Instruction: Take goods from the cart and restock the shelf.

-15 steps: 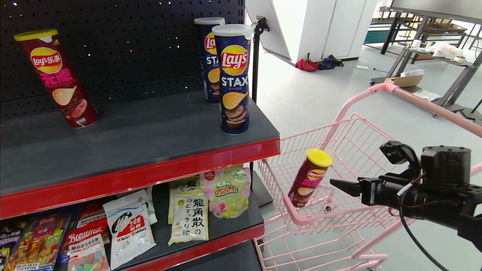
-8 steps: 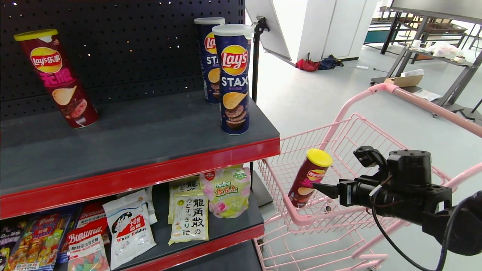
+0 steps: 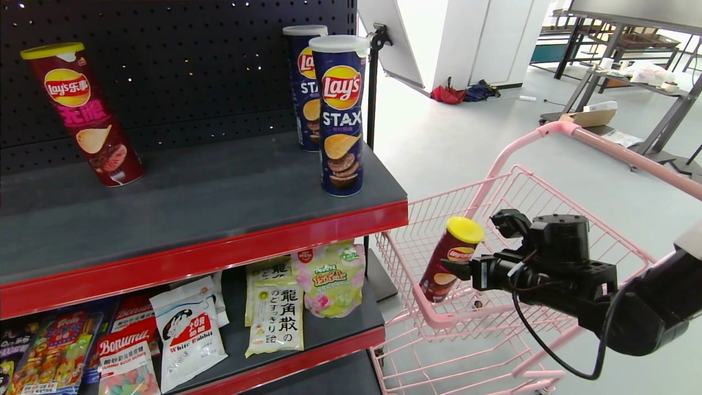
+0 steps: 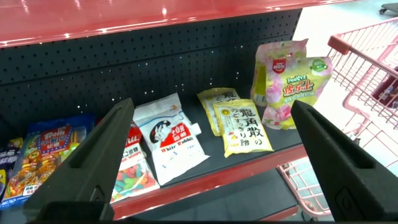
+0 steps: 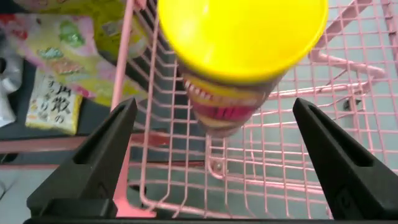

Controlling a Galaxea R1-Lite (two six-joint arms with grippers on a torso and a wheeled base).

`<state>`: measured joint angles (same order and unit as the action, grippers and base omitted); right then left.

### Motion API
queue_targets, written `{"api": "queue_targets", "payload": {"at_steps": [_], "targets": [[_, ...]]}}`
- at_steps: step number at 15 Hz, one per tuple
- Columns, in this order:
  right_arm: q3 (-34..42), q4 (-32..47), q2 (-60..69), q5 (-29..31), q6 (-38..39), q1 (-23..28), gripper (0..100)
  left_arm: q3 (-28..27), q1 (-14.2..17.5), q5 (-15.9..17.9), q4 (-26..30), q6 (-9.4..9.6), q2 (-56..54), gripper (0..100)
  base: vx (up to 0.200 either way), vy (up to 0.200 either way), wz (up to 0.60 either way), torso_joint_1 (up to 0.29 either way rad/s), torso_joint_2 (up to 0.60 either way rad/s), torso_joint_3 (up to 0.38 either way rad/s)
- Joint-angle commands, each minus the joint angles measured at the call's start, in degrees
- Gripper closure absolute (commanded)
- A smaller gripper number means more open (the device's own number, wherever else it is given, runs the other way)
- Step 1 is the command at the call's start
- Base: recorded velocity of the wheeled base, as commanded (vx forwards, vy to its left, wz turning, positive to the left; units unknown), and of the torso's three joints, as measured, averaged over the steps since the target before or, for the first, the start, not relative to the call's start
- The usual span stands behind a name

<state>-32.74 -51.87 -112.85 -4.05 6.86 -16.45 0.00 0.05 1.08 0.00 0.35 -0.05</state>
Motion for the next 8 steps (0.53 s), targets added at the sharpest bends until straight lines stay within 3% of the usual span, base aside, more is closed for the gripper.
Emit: {"api": "queue_targets", "payload": {"at_steps": [1, 8], "targets": [[-3.3, -0.1, -3.6, 1.2, 0.3, -0.2, 0, 0.0, 0.0, 0.0, 0.0, 0.00, 0.0, 0, 0.000, 0.000, 0.00, 0.000, 0.00, 0.000], [-7.6, -0.2, -7.5, 4.1, 3.9, -1.8, 0, 0.0, 0.0, 0.0, -0.1, 0.00, 0.0, 0, 0.000, 0.000, 0.00, 0.000, 0.00, 0.000]]}}
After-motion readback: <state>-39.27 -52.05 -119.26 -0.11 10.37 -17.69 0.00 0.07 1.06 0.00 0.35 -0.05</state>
